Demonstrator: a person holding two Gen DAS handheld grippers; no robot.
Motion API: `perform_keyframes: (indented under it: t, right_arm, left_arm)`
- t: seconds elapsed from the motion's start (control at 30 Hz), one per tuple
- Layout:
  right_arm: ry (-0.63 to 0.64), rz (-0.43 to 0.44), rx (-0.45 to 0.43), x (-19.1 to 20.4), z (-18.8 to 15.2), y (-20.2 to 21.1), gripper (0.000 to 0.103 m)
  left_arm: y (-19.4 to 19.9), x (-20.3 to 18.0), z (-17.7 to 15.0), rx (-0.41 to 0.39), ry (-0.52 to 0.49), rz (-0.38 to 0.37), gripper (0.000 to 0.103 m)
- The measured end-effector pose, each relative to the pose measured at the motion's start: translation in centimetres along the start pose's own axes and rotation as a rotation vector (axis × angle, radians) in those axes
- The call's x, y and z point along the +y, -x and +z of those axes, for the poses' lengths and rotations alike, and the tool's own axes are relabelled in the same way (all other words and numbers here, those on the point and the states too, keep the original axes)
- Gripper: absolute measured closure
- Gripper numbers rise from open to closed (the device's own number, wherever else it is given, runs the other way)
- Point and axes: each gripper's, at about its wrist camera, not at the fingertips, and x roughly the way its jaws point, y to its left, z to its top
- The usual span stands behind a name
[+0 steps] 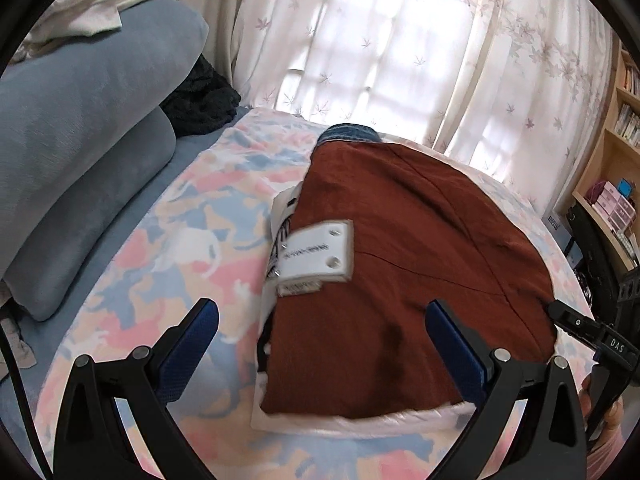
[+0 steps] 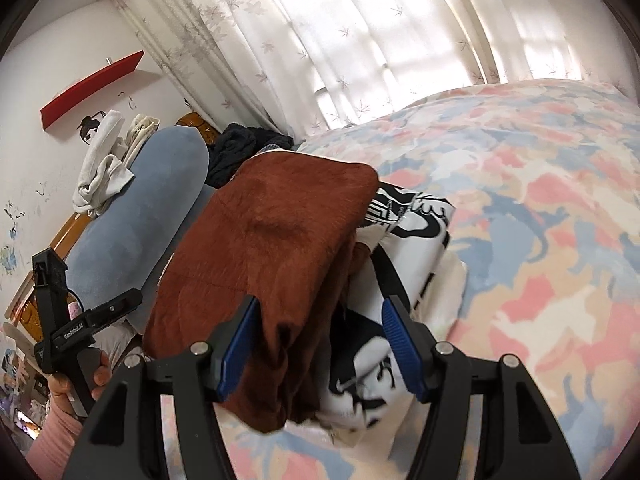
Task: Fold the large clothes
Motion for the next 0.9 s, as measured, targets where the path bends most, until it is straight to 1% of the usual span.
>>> perform_keyframes:
  t: [0.13,0.27,0.4,0.5,0.6,0.7,0.8,0.9]
  right_arm:
    - [-0.011,-0.017,0.02,0.3,-0.8,2.9,0.04]
    - [-0.015,-0.027,0.048,0.7,-2.1,6.6,0.04]
    - [0.004,-0.05,0.071,1.4,-3.6,11.1,0.04]
    - [0.017,-0.051,0.077,2.1,-4.6,15.1,0.04]
    - [0.031,-0.053,0.078,2.8,-5.6,19.0,0.04]
    - [0.046,-0.068,0.076,3.3,-6.7,22.5,0.04]
    - [0.062,-0.083,0.082,3.4,-7.8,25.3,0.04]
    - [0.072,-0.105,0.08,3.4,-9.2,27.7,0.04]
  left_arm:
    - [2.1,-2.4,-1.4,0.029,-0.03,-0.017,0.001]
    - [4.9,-5.6,-3.3,0.047,-0.087,-0.023,0.001]
    - [8.3,-9.1,-5.4,0.06,-0.13,-0.025,0.001]
    - [11.4,-11.9,-6.9,0.054,-0.164,-0.017,0.001]
    - [15.1,-14.7,-8.5,0.034,-0.185,-0.029,0.001]
    - [18.0,-17.2,-10.1,0.026,-0.202,-0.059,0.001]
    - [20.2,-19.5,-12.0,0.033,-0.217,-0.088,0.001]
    - [21.7,-21.5,-13.8,0.033,-0.229,-0.099,0.001]
